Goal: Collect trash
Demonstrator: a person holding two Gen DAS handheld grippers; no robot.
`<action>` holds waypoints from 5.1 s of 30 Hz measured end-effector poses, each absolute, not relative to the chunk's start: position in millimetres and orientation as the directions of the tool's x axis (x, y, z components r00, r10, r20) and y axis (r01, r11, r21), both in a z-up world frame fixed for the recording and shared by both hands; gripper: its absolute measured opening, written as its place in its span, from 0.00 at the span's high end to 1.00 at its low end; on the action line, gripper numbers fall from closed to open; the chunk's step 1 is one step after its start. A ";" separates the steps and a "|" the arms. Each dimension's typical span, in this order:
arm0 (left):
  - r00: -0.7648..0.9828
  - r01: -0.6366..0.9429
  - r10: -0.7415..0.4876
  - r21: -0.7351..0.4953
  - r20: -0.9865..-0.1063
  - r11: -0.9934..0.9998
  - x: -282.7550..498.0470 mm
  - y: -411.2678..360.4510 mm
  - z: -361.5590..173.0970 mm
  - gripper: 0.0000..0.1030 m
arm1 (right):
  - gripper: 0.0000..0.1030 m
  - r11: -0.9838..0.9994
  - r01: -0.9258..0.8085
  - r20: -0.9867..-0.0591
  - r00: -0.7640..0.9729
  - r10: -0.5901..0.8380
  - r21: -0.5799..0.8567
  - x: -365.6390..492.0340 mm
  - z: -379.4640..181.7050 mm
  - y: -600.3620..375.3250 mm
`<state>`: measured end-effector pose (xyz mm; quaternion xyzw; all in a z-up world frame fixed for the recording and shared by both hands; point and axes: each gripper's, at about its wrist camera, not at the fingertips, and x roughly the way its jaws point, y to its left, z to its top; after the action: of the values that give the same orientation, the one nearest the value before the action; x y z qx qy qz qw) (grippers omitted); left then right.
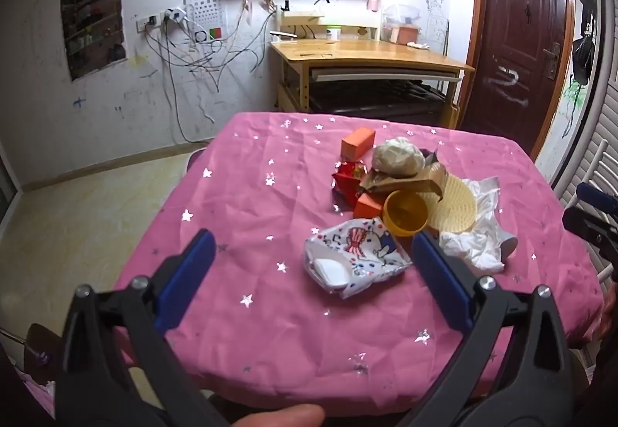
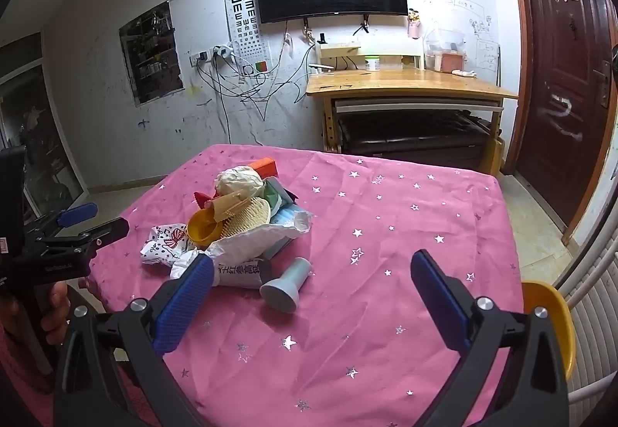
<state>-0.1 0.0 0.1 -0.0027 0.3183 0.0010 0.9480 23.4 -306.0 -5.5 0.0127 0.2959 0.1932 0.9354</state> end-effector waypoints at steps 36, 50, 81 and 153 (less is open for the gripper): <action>0.795 -0.005 0.002 -0.004 -0.606 1.000 -0.2 0.0 0.1 0.05 | 0.07 0.923 -0.365 -0.548 0.750 0.371 0.125 21.6 -4.0 -298.8; 0.794 -0.003 0.001 -0.003 -0.607 1.000 0.0 -0.1 -0.1 0.05 | 0.07 0.922 -0.367 -0.549 0.749 0.372 0.124 20.9 -3.5 -298.3; 0.793 -0.003 0.002 -0.001 -0.610 1.000 0.3 -2.3 -1.5 0.05 | 0.07 0.920 -0.371 -0.549 0.745 0.377 0.128 21.2 -5.3 -297.1; 0.742 0.397 -0.296 0.038 -0.601 0.917 39.0 -44.5 46.4 0.96 | 0.72 0.971 -0.156 -0.601 0.764 0.235 0.181 70.2 -29.2 -424.9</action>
<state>39.0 -44.5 46.4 0.0817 0.3067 -0.1863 0.9298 70.2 -424.9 -29.2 0.0603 0.3273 0.1043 0.9372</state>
